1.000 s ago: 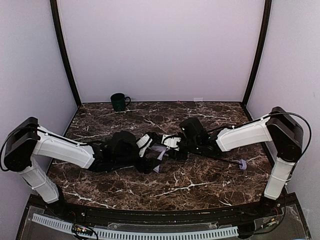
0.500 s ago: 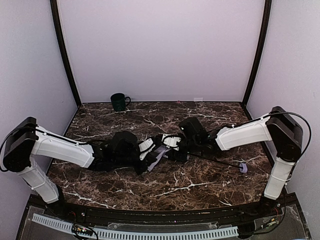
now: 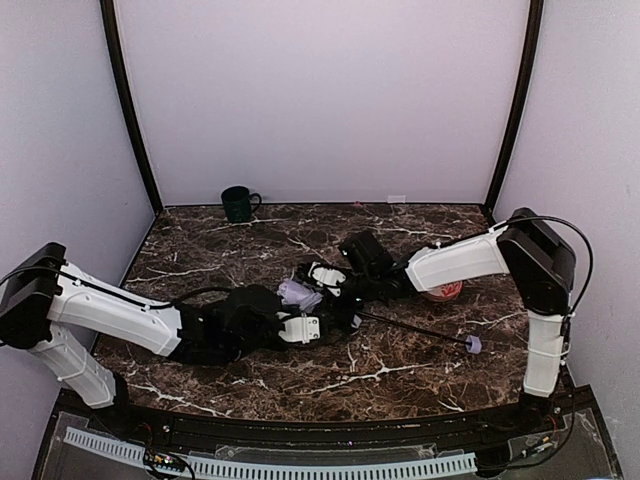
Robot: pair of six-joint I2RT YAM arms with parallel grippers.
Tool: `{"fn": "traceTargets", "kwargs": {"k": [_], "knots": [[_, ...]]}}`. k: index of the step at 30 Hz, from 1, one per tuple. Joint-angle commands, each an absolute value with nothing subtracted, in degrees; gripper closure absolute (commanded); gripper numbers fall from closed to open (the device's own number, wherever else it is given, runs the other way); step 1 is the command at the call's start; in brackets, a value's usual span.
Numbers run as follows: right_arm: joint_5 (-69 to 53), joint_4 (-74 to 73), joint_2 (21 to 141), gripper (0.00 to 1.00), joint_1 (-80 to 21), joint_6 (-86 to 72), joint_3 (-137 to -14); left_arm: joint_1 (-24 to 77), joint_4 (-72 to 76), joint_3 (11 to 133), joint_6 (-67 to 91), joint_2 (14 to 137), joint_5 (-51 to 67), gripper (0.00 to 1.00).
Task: Put away the umbrella
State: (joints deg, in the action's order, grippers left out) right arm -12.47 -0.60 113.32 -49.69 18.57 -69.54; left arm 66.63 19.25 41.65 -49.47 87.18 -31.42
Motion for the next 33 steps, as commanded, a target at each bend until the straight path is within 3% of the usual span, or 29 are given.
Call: {"fn": "traceTargets", "kwargs": {"k": [1, 5, 9, 14, 25, 33], "knots": [[-10.8, -1.14, 115.68, 0.51, -45.71, 10.94, -70.0, 69.76, 20.81, 38.73, -60.7, 88.45, -36.66, 1.0], [-14.1, -1.45, 116.69, 0.36, -44.58, 9.59, -70.58, 72.39, 24.59, 33.56, -63.89, 94.26, -38.04, 1.0], [-17.8, -7.5, 116.59, 0.27, -44.56, 12.14, -72.53, 73.77, 26.77, 33.35, -62.65, 101.26, -40.37, 1.0], [-22.26, -13.86, 114.41, 0.01, -44.57, 16.36, -74.15, 74.35, 25.15, 33.67, -59.46, 105.45, -41.07, 1.0], [-22.86, -16.65, 108.48, 0.0, -45.19, 23.33, -73.66, 74.31, 22.95, 33.66, -55.56, 105.47, -42.07, 1.0], [-17.59, -16.39, 114.63, 0.0, -47.77, 26.97, -73.2, 74.36, 21.78, 34.1, -54.15, 105.16, -41.72, 1.0]]}}
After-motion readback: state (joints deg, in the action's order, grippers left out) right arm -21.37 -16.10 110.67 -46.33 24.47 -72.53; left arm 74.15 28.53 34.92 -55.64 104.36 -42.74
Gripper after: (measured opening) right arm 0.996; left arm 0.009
